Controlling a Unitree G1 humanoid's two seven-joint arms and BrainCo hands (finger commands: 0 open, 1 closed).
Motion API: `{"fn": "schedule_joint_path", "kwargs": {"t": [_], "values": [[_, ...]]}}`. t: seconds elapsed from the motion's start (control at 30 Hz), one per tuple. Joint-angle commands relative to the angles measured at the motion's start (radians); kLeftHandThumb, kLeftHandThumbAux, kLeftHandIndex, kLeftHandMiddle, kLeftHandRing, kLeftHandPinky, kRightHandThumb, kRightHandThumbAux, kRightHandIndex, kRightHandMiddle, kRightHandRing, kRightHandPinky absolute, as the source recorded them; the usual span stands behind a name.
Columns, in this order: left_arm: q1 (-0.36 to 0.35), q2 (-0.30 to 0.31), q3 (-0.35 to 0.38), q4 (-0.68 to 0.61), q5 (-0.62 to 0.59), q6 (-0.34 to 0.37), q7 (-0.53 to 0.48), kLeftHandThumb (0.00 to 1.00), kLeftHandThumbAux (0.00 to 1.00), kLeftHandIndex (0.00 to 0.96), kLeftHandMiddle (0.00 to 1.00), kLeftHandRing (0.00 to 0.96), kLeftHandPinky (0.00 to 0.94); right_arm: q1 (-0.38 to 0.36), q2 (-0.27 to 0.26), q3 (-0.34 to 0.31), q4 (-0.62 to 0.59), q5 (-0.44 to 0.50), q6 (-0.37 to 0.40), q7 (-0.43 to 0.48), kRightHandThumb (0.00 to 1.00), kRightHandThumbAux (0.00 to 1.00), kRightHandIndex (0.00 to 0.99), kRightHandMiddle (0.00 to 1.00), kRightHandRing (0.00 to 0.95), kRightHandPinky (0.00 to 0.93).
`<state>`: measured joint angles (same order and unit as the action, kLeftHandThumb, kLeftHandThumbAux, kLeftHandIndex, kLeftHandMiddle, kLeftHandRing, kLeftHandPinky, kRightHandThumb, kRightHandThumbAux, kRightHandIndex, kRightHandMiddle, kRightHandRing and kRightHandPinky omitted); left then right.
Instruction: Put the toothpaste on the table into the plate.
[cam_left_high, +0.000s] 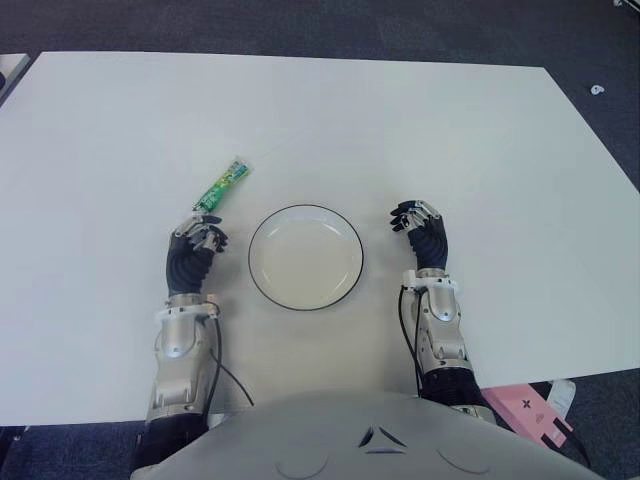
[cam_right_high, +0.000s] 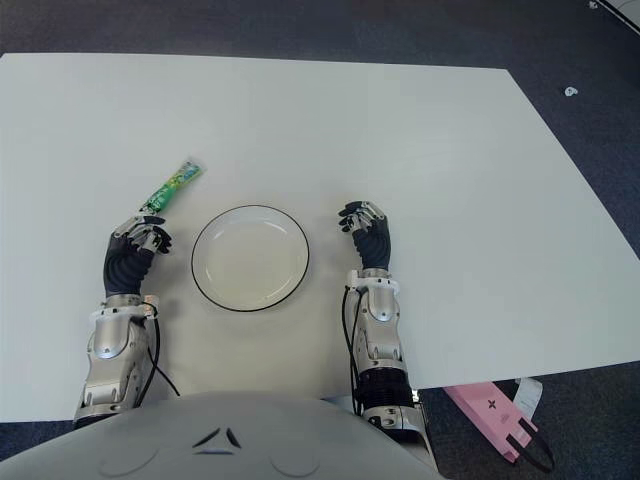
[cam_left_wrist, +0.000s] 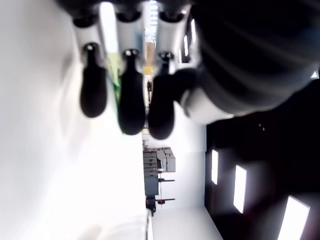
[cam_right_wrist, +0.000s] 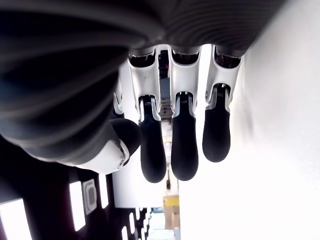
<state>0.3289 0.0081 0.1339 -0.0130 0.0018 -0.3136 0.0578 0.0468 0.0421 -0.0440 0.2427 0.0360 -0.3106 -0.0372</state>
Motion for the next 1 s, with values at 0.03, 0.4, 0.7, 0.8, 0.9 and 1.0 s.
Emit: {"fn": "schedule_joint_path", "kwargs": {"t": [0.03, 0.4, 0.7, 0.8, 0.9, 1.0], "values": [[0.01, 0.01, 0.001, -0.079, 0.044, 0.029, 0.023, 0.709, 0.713, 0.437, 0.627, 0.621, 0.621, 0.037, 0.008, 0.002, 0.032, 0.001, 0.049, -0.001, 0.707, 0.728, 0.429, 0.526, 0.541, 0.544], [-0.047, 0.094, 0.025, -0.2, 0.308, 0.085, 0.118, 0.703, 0.718, 0.435, 0.629, 0.62, 0.608, 0.031, 0.008, -0.001, 0.036, 0.003, 0.059, 0.001, 0.708, 0.728, 0.429, 0.527, 0.541, 0.544], [-0.122, 0.191, 0.019, -0.226, 0.526, 0.147, 0.166, 0.7, 0.722, 0.435, 0.672, 0.667, 0.649, 0.026, 0.008, -0.004, 0.05, 0.005, 0.044, 0.004, 0.708, 0.728, 0.429, 0.524, 0.535, 0.536], [-0.157, 0.232, 0.015, -0.201, 0.575, 0.144, 0.182, 0.699, 0.723, 0.435, 0.677, 0.672, 0.645, 0.023, 0.006, -0.004, 0.055, 0.001, 0.037, 0.002, 0.708, 0.728, 0.429, 0.525, 0.538, 0.54], [-0.183, 0.27, 0.014, -0.186, 0.604, 0.138, 0.187, 0.699, 0.723, 0.434, 0.664, 0.66, 0.622, 0.021, 0.006, -0.004, 0.059, -0.003, 0.037, -0.001, 0.708, 0.728, 0.429, 0.526, 0.54, 0.539], [-0.193, 0.285, 0.011, -0.188, 0.614, 0.146, 0.185, 0.698, 0.723, 0.433, 0.649, 0.645, 0.6, 0.02, 0.006, -0.005, 0.061, -0.002, 0.037, -0.002, 0.708, 0.728, 0.429, 0.526, 0.539, 0.537]]}}
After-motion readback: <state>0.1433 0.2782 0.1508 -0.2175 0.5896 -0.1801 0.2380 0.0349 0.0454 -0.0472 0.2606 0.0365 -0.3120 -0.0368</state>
